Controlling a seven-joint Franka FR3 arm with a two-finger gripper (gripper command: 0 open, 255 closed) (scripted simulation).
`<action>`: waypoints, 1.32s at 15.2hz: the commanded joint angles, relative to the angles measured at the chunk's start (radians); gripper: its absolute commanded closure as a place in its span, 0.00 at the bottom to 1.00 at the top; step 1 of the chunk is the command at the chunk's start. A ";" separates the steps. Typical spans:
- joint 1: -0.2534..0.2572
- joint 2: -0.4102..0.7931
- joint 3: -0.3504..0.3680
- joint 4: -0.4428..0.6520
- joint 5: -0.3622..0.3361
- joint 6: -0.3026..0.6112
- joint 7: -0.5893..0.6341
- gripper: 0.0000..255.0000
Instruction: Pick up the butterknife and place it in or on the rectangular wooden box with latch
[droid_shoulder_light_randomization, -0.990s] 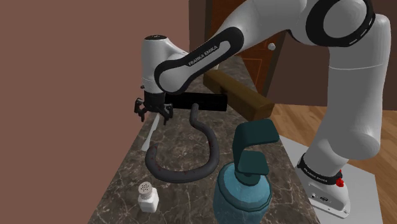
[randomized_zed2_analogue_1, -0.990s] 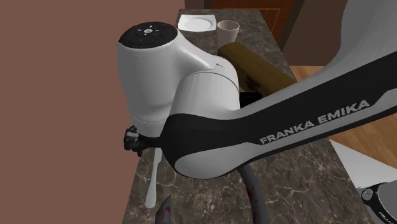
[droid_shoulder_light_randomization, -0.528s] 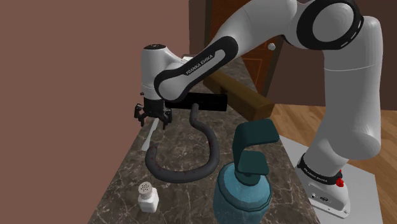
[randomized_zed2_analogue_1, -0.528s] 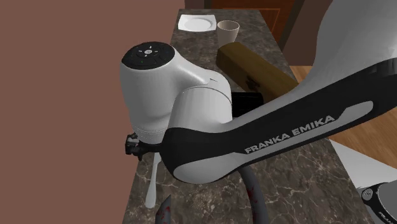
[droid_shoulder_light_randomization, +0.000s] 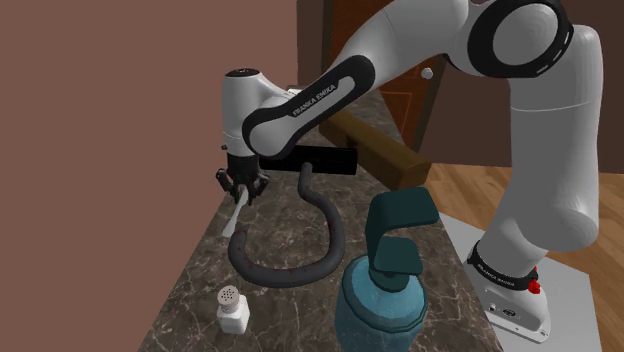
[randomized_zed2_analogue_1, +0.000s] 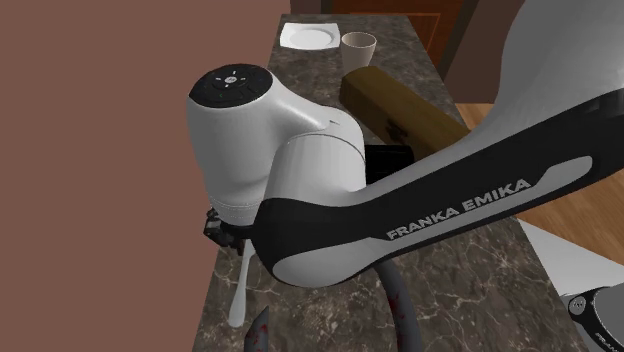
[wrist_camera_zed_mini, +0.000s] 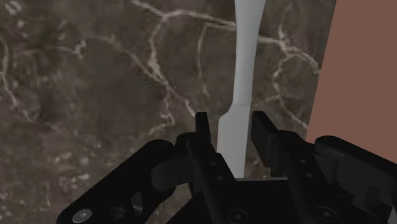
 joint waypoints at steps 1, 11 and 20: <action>0.001 0.007 0.000 -0.001 0.000 0.032 0.000 1.00; -0.005 -0.020 0.008 0.016 0.014 -0.012 -0.008 1.00; -0.013 -0.072 0.020 0.070 0.040 -0.114 -0.023 1.00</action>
